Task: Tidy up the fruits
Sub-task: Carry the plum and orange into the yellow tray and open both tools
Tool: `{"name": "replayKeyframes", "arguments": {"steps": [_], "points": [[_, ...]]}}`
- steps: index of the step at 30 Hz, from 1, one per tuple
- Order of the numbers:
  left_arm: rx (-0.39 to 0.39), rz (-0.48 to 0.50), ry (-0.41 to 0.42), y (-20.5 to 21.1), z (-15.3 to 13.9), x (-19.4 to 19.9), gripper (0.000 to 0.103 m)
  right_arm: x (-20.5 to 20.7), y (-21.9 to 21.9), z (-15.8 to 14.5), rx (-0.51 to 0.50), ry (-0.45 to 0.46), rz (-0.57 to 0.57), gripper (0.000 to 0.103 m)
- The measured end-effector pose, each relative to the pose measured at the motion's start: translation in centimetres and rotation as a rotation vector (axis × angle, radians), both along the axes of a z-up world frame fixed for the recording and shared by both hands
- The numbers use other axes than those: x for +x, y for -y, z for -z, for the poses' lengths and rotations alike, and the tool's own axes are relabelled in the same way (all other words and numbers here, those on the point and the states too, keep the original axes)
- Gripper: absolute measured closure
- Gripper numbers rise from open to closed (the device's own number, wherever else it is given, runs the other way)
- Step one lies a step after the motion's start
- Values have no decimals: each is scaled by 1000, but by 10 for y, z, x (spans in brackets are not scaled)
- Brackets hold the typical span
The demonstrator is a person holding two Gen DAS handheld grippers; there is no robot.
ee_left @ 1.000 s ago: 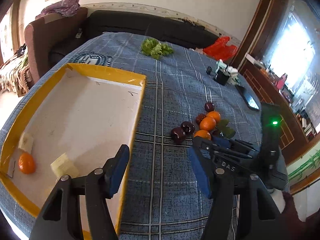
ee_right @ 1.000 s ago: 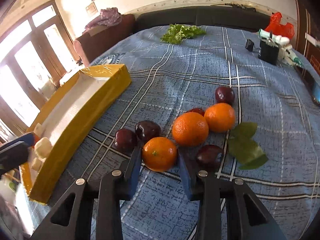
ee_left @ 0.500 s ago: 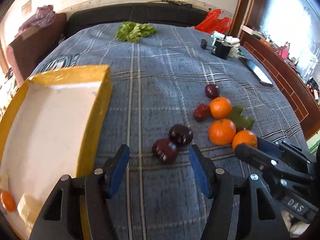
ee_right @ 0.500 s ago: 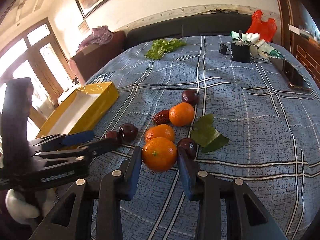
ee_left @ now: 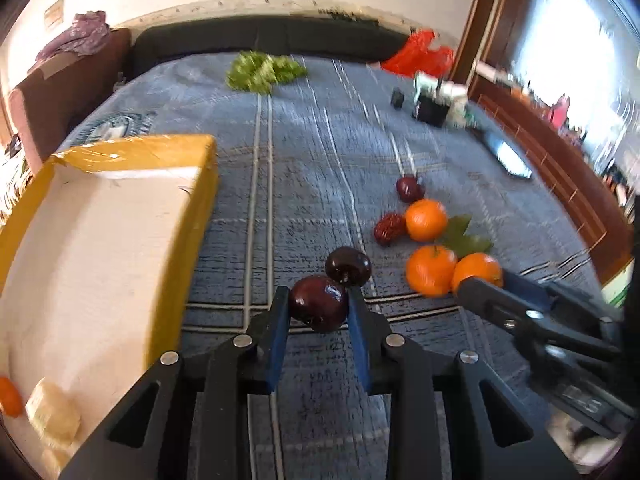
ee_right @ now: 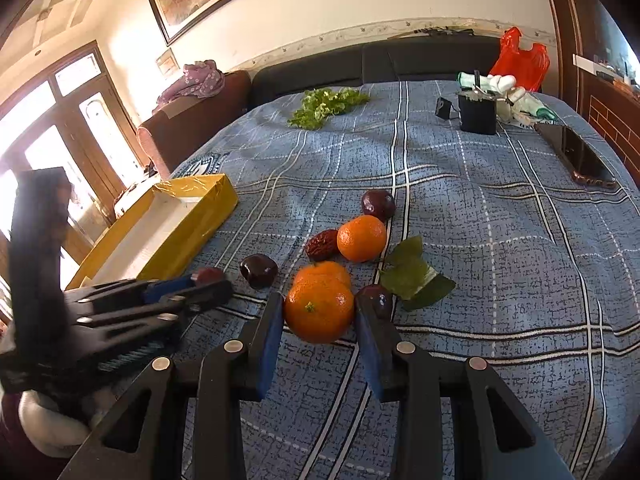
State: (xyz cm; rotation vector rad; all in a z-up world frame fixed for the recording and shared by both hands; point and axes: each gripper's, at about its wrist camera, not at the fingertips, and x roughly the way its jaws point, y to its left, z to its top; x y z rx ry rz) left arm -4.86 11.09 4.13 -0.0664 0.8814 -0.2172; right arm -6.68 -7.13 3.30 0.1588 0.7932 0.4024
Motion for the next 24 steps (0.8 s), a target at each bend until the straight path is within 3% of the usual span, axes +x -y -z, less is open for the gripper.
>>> {"name": "replayKeyframes", "arguments": {"steps": [7, 11, 18, 24], "points": [[-64, -116, 89, -58, -47, -51, 76, -8, -10, -7, -36, 54, -8, 64], [-16, -238, 120, -108, -62, -76, 76, -21, -30, -23, -38, 71, -58, 64], [-13, -453, 69, -191, -48, -97, 75, -46, -113, -52, -18, 80, -284, 63], [-4, -541, -4, -228, -21, -102, 75, -62, -201, -40, -92, 33, -475, 63]]}}
